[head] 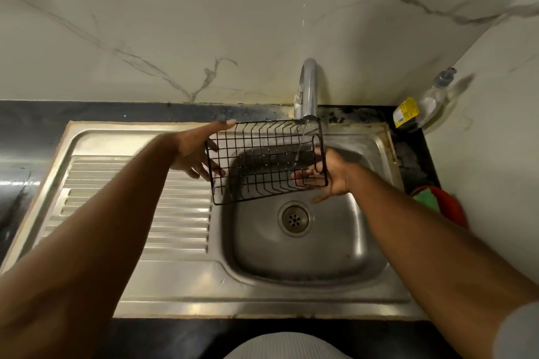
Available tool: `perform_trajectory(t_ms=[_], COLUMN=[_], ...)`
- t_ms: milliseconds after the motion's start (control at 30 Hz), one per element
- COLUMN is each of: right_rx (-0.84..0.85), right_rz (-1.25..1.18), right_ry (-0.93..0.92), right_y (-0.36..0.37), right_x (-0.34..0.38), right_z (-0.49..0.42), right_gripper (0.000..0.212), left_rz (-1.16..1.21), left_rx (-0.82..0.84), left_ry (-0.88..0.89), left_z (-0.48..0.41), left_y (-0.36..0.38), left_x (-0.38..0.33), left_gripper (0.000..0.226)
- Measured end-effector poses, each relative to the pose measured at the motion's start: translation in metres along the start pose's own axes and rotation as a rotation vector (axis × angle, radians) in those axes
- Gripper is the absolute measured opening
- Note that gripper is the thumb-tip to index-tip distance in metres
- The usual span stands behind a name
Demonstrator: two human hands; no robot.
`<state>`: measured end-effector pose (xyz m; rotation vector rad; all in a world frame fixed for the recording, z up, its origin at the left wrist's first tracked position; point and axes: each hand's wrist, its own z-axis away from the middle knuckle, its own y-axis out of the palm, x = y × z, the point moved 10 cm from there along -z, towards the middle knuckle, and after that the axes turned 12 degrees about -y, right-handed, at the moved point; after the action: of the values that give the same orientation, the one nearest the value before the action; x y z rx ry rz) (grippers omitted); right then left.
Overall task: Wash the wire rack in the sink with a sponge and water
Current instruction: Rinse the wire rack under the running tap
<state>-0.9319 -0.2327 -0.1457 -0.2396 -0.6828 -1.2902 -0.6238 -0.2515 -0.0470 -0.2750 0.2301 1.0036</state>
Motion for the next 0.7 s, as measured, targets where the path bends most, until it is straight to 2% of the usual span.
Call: perform_trajectory(t_ms=[100,200,300,333,400,433,467,500,533,567,633,667,700], right_rx=[-0.047,-0.154,-0.438,-0.586,-0.972,-1.098,-1.132,-1.043,-0.86,-0.648,-0.274,-0.174,-0.181], right_rz=[-0.12,-0.133,-0.02,0.104,0.531,0.75,0.936,1.08,1.175,1.23,1.194,1.11,0.995], right_ry=[-0.105,-0.188,-0.3,-0.375,-0.637,-0.827,-1.005,-1.114,-1.128,-1.049,-0.773,-0.648,-0.579], right_y=[-0.007,-0.023,-0.048,-0.059,-0.076,-0.068,-0.05,-0.03,-0.01,0.008,0.034,0.035,0.028], right_x=[0.006,0.012,0.026,0.035,0.07,0.09,0.105,0.113,0.115,0.11,0.086,0.075,0.072], right_z=[0.001,0.002,0.007,0.017,0.054,0.077,0.093,0.093,0.083,0.065,0.031,0.018,0.011], right_gripper=[0.095,0.085,0.076,0.068,0.035,0.019,0.009,0.006,0.006,0.006,0.007,0.007,0.008], left_rz=[0.123,0.324,0.419,0.417,0.412,0.417,0.428,0.451,0.481,0.51,0.535,0.529,0.511], left_rx=[0.009,0.078,0.039,0.03,0.07,0.089,0.095,0.1,0.106,0.113,0.113,0.11,0.107], left_ry=[0.021,0.096,0.156,0.167,0.173,0.171,0.165,0.16,0.161,0.169,0.201,0.21,0.208], left_z=[-0.011,-0.02,-0.028,-0.031,-0.035,-0.038,-0.041,-0.045,-0.048,-0.05,-0.052,-0.052,-0.053], left_y=[0.012,0.034,0.048,0.054,0.07,0.077,0.082,0.087,0.091,0.096,0.105,0.108,0.11], left_x=[0.002,0.002,0.004,0.005,0.004,0.004,0.004,0.004,0.002,0.0,-0.009,-0.012,-0.013], left_gripper=[0.122,0.092,0.076,0.075,0.069,0.062,0.057,0.054,0.052,0.052,0.055,0.058,0.059])
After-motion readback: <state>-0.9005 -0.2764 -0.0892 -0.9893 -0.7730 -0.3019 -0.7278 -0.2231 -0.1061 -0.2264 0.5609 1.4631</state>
